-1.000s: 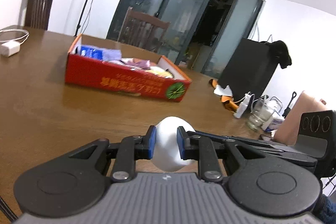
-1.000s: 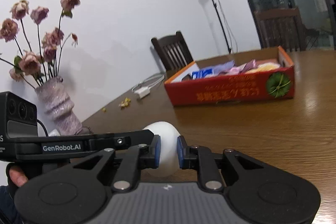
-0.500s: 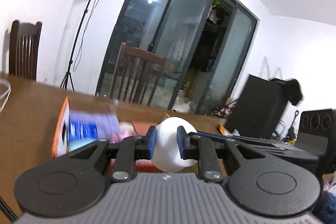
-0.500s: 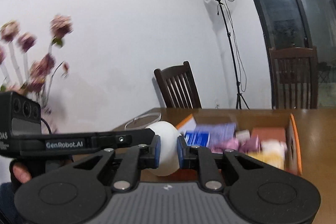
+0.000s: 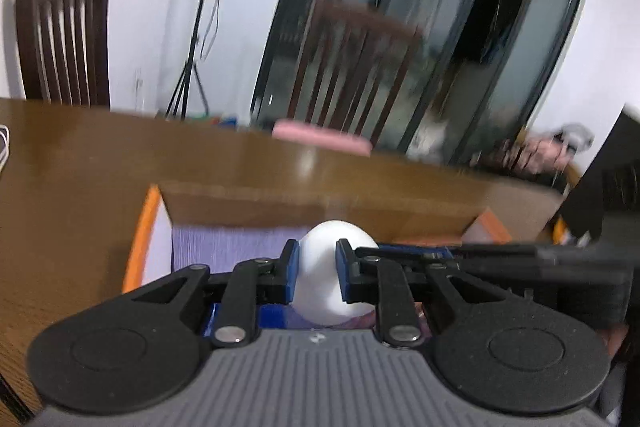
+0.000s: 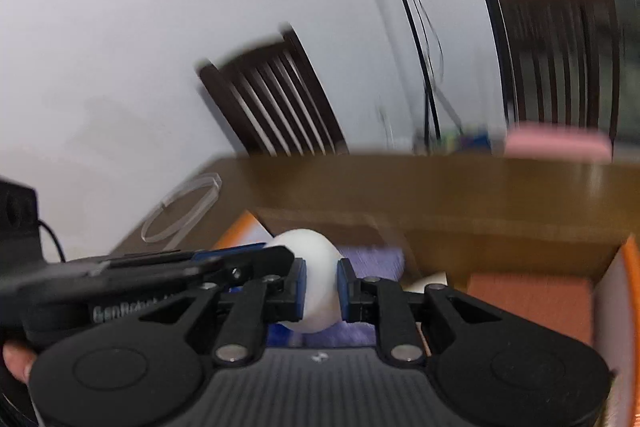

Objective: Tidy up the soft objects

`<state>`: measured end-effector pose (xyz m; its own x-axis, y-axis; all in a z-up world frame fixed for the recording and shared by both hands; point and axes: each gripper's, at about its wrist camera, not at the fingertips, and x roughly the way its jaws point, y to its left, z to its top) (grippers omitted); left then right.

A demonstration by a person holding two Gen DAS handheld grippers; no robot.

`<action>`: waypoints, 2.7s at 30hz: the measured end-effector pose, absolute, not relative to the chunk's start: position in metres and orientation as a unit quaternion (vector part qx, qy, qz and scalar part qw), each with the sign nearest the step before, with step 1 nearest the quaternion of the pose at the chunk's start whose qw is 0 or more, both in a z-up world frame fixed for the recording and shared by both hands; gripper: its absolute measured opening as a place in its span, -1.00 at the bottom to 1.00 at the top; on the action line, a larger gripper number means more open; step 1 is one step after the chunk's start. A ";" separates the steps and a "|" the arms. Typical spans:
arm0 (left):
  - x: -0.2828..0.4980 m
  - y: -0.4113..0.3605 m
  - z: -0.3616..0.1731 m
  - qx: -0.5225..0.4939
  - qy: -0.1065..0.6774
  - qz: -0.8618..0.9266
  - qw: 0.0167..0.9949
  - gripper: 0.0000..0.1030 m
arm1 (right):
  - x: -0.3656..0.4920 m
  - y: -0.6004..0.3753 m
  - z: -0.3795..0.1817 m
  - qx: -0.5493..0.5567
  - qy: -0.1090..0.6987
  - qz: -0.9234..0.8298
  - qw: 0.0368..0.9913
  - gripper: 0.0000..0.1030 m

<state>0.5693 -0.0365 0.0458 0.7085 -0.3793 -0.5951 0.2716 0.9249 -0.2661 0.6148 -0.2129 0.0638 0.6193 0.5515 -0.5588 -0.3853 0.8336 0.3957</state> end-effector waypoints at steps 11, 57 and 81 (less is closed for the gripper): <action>0.580 -0.058 0.039 0.008 0.401 -0.187 0.897 -0.68 | 0.647 -0.228 0.012 0.202 0.451 0.272 0.826 -0.71; 0.312 -0.015 0.142 0.018 0.085 -0.087 0.992 1.00 | 0.335 -0.275 0.117 0.023 0.108 0.034 0.993 1.00; 0.022 0.015 0.068 -0.003 0.028 -0.050 0.998 1.00 | 0.048 -0.257 0.034 0.025 0.094 0.116 0.988 1.00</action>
<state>0.0225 0.0145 0.0676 0.9934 -0.1009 -0.0548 0.1006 0.9949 -0.0079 0.0484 -0.2573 0.0338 0.9554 0.2347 -0.1792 -0.2252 0.9716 0.0722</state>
